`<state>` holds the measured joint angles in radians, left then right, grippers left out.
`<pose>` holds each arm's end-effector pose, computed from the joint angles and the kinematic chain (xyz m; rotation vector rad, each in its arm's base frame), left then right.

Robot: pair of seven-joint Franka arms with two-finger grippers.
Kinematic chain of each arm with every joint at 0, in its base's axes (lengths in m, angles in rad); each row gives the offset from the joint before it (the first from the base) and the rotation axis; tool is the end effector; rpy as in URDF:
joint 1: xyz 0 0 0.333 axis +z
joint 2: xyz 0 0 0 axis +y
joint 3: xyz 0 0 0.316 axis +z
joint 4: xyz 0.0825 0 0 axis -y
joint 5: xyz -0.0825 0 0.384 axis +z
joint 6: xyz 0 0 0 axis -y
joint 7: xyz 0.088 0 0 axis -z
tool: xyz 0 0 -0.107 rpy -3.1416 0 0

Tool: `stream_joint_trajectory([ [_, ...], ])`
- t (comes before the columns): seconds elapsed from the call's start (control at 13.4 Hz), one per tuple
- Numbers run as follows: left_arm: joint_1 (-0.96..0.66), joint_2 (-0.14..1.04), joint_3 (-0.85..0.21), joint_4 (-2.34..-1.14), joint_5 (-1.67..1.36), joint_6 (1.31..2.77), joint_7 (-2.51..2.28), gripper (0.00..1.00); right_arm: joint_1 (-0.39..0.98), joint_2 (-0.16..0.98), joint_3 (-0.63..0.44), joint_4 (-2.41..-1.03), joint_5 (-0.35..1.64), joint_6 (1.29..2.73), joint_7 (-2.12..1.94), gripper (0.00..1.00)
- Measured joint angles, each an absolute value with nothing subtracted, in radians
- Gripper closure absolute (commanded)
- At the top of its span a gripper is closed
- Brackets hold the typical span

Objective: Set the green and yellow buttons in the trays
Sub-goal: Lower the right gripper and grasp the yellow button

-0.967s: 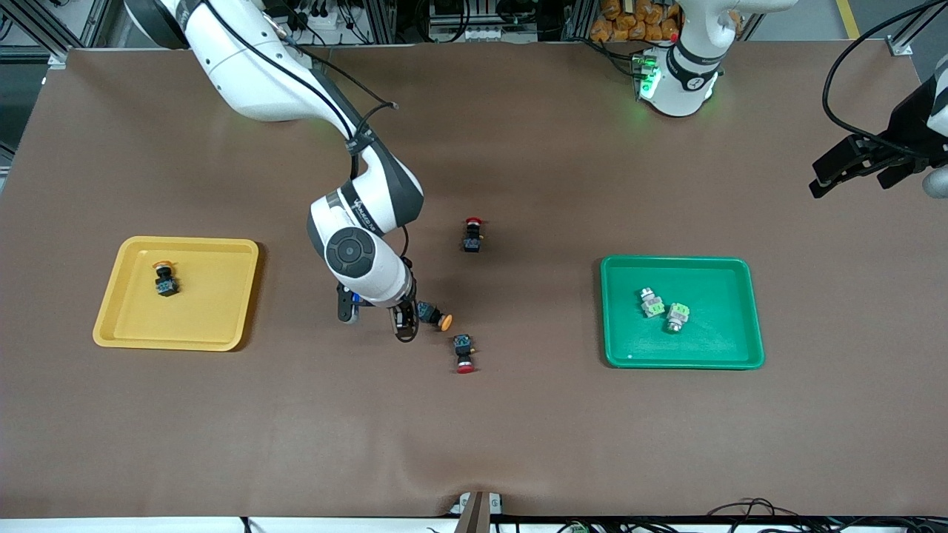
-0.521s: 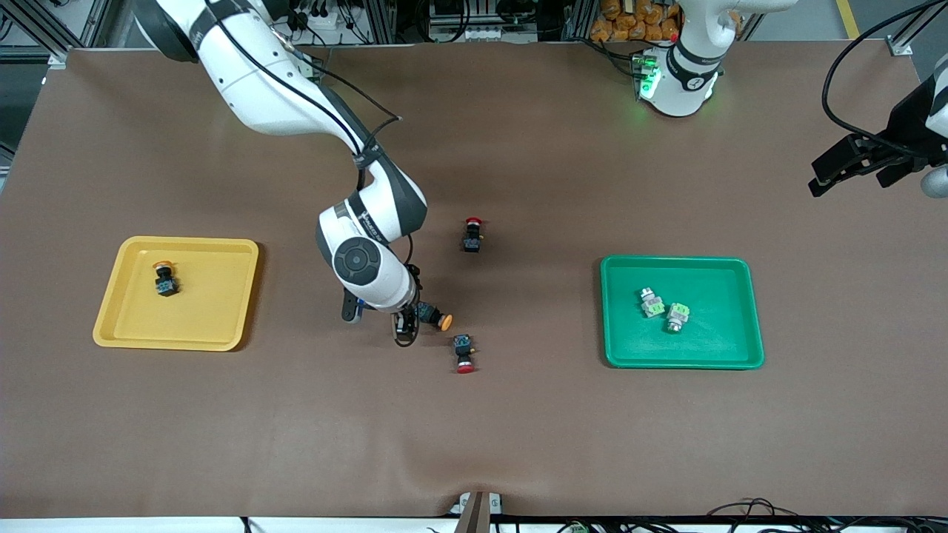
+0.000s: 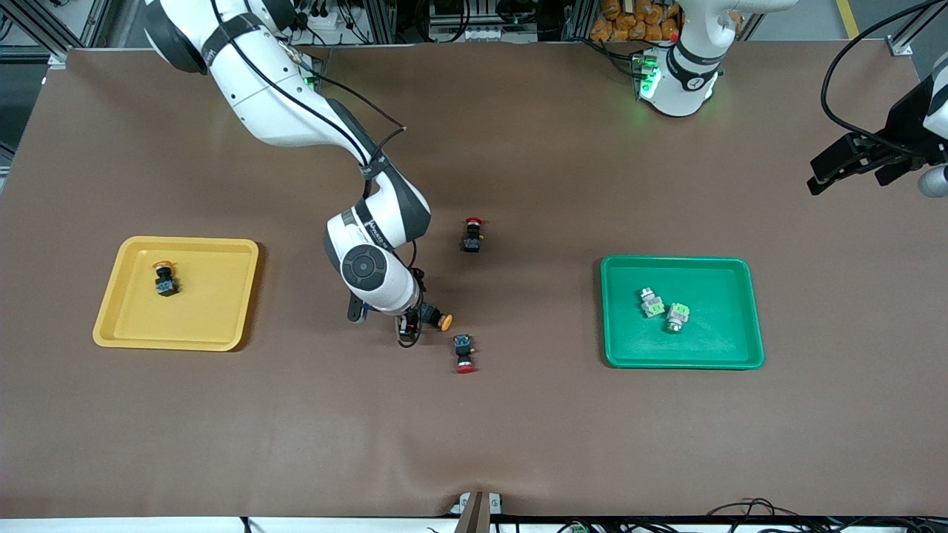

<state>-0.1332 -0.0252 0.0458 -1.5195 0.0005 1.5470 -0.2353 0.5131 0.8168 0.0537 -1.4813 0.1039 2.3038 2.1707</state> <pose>0.5426 -0.0471 0.6604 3.1229 0.2314 0.0813 0.6075 0.3815 0.1898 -2.0621 2.3245 0.1756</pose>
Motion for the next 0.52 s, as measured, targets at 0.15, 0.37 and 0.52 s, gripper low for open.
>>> stream_joint_trajectory([
  [0.15,-0.133,-0.025,0.046,-1.519,0.001,1.546,-0.235,0.0,0.52,0.824,0.055,-1.481,0.104,2.319,2.176,0.11],
  [0.37,-0.133,-0.025,0.045,-1.519,0.001,1.545,-0.235,0.0,0.523,0.826,0.056,-1.479,0.104,2.326,2.18,0.51],
  [0.52,-0.133,-0.025,0.045,-1.519,0.001,1.54,-0.235,0.0,0.523,0.826,0.056,-1.475,0.105,2.326,2.181,0.59],
])
